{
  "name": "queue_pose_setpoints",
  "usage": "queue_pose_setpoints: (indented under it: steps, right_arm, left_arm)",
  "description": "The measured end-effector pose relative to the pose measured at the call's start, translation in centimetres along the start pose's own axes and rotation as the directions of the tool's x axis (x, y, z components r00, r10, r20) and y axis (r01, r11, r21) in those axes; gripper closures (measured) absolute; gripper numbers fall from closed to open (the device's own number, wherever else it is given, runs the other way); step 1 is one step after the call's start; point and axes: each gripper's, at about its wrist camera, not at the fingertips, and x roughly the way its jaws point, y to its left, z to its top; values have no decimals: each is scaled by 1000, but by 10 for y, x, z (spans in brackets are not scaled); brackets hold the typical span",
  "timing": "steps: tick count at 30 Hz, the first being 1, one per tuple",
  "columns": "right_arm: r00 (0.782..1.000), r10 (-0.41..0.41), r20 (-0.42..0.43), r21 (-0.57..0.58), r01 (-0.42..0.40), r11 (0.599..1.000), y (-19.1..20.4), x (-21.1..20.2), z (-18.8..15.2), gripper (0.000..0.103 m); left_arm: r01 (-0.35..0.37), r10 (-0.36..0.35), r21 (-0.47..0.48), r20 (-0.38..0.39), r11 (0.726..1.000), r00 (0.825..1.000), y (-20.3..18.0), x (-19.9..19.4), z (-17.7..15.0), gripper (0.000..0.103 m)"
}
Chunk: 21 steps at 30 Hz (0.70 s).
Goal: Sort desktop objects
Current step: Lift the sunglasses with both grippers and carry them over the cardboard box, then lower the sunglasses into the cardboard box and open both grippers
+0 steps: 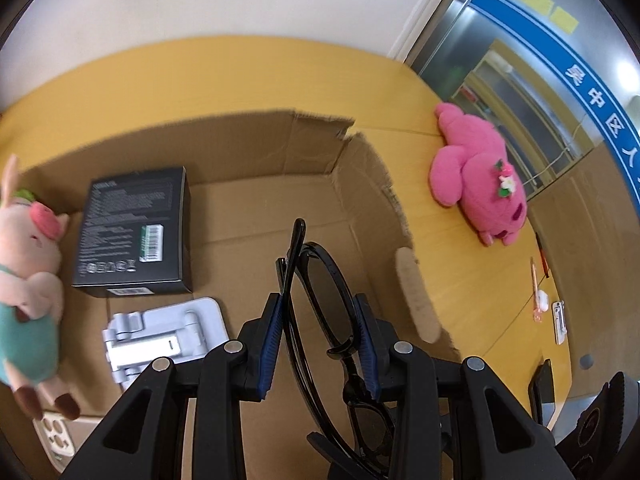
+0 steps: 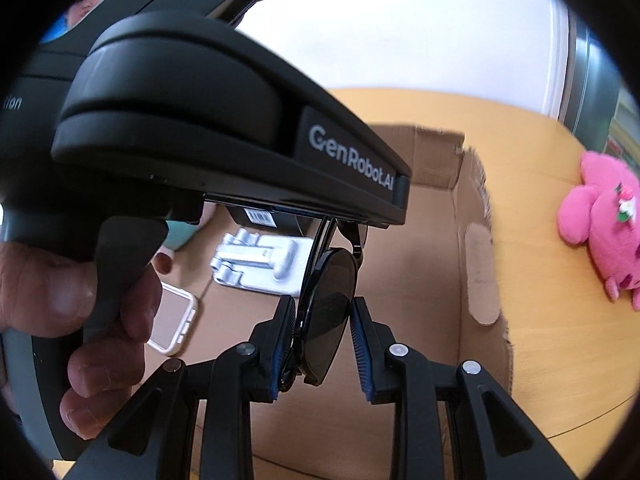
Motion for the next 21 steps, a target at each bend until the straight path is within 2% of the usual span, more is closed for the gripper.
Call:
queue_pose_setpoints:
  steps: [9, 21]
  right_arm:
    - [990, 3, -142, 74, 8, 997, -15, 27, -15, 76]
    - [961, -27, -275, 94, 55, 994, -18, 37, -32, 76]
  left_arm:
    - [32, -34, -15, -116, 999, 993, 3, 50, -3, 67]
    - [61, -61, -6, -180, 998, 982, -6, 78, -11, 67]
